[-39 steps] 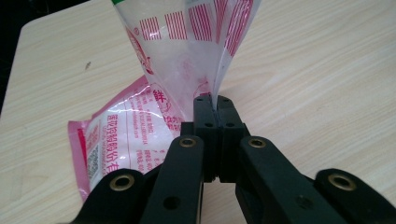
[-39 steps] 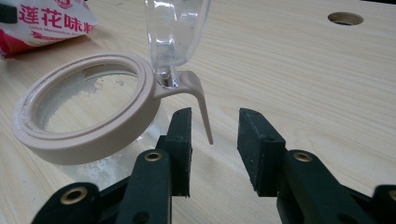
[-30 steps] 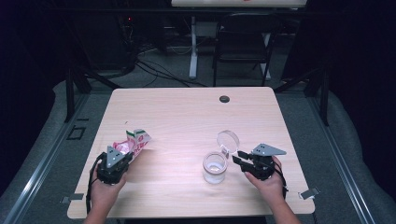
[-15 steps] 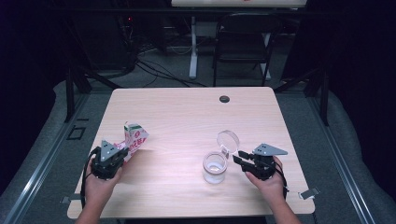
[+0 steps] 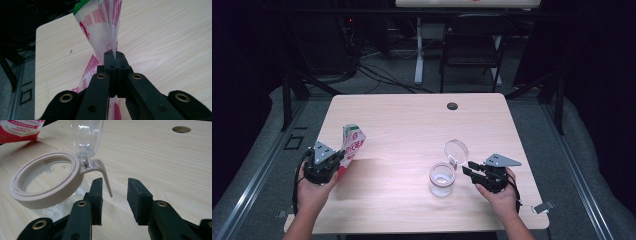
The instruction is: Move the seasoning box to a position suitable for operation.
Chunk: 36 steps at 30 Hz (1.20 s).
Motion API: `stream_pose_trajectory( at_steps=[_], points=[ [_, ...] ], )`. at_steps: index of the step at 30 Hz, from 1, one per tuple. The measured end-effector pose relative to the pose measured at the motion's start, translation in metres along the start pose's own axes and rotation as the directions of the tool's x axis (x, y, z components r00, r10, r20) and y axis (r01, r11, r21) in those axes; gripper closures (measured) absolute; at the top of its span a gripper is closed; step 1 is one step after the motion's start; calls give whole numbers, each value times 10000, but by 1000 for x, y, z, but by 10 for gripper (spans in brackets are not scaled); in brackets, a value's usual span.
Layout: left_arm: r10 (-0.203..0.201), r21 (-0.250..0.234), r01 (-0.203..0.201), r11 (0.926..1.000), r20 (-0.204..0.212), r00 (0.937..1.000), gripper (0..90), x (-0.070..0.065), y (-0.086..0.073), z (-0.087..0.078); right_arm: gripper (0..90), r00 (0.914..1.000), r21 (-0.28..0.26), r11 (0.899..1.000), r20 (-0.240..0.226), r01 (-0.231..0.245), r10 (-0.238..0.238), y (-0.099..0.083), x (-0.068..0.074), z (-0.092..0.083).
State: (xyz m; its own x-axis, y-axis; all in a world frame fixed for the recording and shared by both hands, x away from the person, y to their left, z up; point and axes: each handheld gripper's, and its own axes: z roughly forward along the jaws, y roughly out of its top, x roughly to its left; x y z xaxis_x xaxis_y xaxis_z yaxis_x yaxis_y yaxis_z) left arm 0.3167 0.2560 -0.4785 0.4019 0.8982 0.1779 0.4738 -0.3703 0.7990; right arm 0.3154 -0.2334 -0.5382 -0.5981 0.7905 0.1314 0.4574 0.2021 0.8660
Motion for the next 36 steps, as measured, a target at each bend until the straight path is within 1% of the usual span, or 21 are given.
stream_pose_trajectory(
  at_steps=[5, 7, 10, 13, 15, 17, 19, 23, 25, 26, 27, 31, 33, 36],
  points=[
    [232, 193, -228, 9996, -218, 9995, 900, 4, 10, 0, 655, 10000, 17, 10000, -25, 28, -28, 0, 0, 0],
    [308, 212, -299, 9993, -443, 9985, 900, 7, 16, -1, 656, 10000, 2, 10000, -14, -6, 6, 0, 0, 0],
    [587, 312, -567, 9979, -662, 9961, 900, 9, 25, -4, 655, 10000, 6, 10000, -28, 25, -25, 0, -1, -1],
    [813, 333, -790, 9963, -737, 9940, 900, 10, 32, -5, 655, 10000, 27, 10000, -24, 24, -24, 0, -1, -1],
    [875, 339, -851, 9958, -778, 9931, 900, 11, 37, -6, 656, 10000, 14, 10000, -49, 32, -31, 0, -1, -1],
    [840, 278, -821, 9962, -756, 9936, 900, 12, 40, -7, 655, 10000, 20, 10000, -49, 33, -32, 0, -1, -1],
    [746, 206, -734, 9971, -662, 9950, 900, 12, 43, -8, 655, 10000, 18, 10000, -31, 39, -39, 0, -1, -1],
    [822, 125, -817, 9966, -516, 9953, 900, 8, 49, -9, 655, 10000, -8, 10000, -63, 9, -9, 0, -1, -2],
    [884, -6, -885, 9961, -481, 9949, 900, 5, 52, -11, 654, 10000, -70, 10000, -52, -25, 24, 0, -1, -2],
    [930, 5, -931, 9957, -424, 9948, 900, 5, 53, -12, 654, 10000, -46, 10000, -29, -14, 14, 1, -1, -2],
    [895, -88, -899, 9959, -357, 9953, 900, 3, 55, -12, 653, 10000, -42, 10000, -29, -11, 11, 1, -1, -2],
    [960, -182, -960, 9952, 5, 9954, 900, -5, 57, -12, 652, 10000, -21, 10000, -37, 25, -25, 1, -2, -3],
    [1040, -283, -1032, 9943, 276, 9942, 900, -12, 59, -11, 650, 10000, -44, 10000, -35, 23, -23, 1, -2, -3],
    [1061, -373, -1040, 9939, 612, 9925, 900, -21, 61, -9, 644, 10000, -74, 10000, -50, 12, -12, 1, -2, -4]
  ],
)
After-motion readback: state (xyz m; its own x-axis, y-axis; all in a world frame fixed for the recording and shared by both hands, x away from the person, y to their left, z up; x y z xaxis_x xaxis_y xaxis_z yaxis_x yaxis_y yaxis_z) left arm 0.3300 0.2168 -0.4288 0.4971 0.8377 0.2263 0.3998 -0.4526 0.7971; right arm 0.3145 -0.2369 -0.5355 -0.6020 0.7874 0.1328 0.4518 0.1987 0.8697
